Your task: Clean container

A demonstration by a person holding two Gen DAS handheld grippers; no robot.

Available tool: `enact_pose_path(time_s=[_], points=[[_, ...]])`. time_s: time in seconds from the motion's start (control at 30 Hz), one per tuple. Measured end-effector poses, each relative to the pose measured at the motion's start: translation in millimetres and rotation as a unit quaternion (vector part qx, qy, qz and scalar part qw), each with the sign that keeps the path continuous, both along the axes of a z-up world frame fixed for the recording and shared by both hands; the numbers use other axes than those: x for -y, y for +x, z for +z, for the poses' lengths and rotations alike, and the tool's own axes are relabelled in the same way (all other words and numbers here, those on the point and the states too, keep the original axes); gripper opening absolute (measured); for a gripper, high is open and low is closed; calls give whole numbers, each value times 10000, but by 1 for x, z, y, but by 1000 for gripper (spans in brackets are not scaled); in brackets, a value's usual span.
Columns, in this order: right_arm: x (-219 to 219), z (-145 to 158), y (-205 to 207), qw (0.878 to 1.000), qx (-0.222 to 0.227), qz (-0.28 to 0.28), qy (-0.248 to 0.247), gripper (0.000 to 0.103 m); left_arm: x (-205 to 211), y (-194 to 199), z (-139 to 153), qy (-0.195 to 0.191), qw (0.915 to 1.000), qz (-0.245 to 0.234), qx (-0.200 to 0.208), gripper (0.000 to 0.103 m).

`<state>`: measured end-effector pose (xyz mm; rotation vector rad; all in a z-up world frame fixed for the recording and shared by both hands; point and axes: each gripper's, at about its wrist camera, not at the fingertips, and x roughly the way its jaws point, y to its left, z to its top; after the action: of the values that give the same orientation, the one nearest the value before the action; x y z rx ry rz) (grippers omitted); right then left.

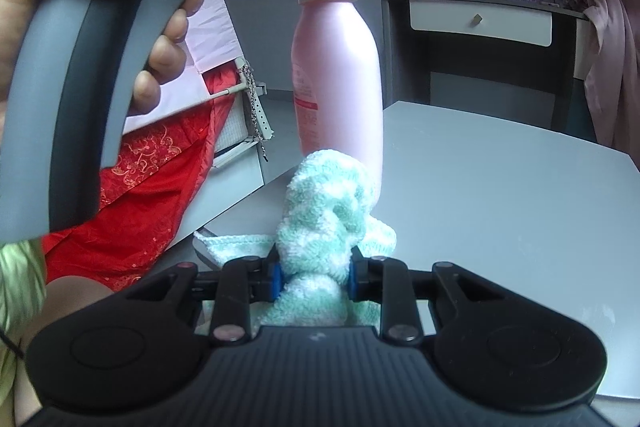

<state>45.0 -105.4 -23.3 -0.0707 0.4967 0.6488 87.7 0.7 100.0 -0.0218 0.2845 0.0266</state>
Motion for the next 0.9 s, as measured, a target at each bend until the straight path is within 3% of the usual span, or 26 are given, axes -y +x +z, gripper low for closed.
enact_pose_path(time_s=[0.23, 0.4, 0.6, 0.7, 0.9], points=[[5, -1, -2, 10000, 11, 24, 9, 28, 14, -3, 13, 59, 9987, 504, -75, 39], [9, -1, -7, 10000, -7, 33, 59, 28, 16, -10, 15, 87, 9981, 605, -59, 40], [13, 1, -10, 10000, 22, 13, 90, 28, 6, -10, 13, 15, 9985, 526, -133, 45], [13, 1, -11, 9999, -6, 38, 116, 28, 2, -12, 10, 88, 9989, 447, -96, 65], [10, 0, -10, 10000, -7, 43, 65, 28, -5, -15, 9, 284, 9996, -19, -5, 66]])
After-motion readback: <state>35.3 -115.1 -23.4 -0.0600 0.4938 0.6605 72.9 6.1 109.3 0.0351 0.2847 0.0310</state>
